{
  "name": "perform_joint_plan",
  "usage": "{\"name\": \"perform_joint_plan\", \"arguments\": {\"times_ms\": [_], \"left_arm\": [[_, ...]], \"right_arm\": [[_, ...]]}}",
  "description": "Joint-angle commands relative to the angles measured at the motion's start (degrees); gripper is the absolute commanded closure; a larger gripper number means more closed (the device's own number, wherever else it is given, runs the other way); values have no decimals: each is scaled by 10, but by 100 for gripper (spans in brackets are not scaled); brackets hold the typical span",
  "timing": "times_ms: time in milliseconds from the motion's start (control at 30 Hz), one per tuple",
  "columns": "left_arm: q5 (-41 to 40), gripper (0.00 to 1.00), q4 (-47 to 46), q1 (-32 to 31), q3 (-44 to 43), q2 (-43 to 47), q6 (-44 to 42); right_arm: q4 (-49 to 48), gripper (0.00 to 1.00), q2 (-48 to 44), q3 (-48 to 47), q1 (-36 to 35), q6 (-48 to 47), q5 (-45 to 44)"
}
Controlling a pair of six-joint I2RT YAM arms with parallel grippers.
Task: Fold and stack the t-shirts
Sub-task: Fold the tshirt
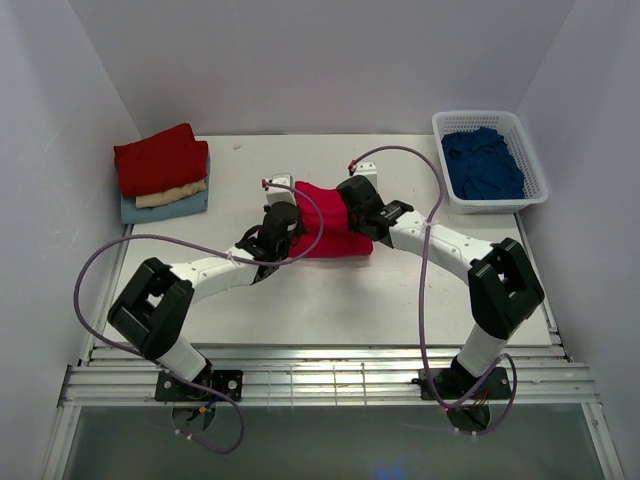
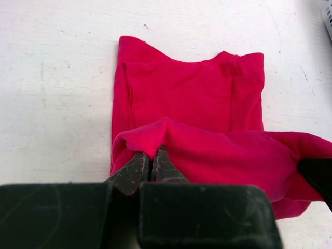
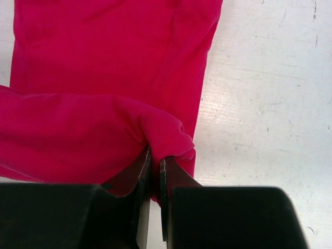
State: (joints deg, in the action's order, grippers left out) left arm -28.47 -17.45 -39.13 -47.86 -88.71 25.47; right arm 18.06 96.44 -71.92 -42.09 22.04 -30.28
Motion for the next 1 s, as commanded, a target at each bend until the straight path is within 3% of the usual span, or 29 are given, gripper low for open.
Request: {"name": "perform_joint_plan", "arguments": {"times_ms": [0, 433, 967], "left_arm": [[43, 100, -28, 20, -39, -23, -16], [79, 100, -48, 49, -99, -121, -24], [112, 100, -58, 88, -234, -252, -58]], "right_arm": [[-29, 92, 23, -42, 18, -27, 6], [-37, 92, 112, -118, 53, -53, 24], [-37, 92, 222, -229, 97, -76, 50]]}}
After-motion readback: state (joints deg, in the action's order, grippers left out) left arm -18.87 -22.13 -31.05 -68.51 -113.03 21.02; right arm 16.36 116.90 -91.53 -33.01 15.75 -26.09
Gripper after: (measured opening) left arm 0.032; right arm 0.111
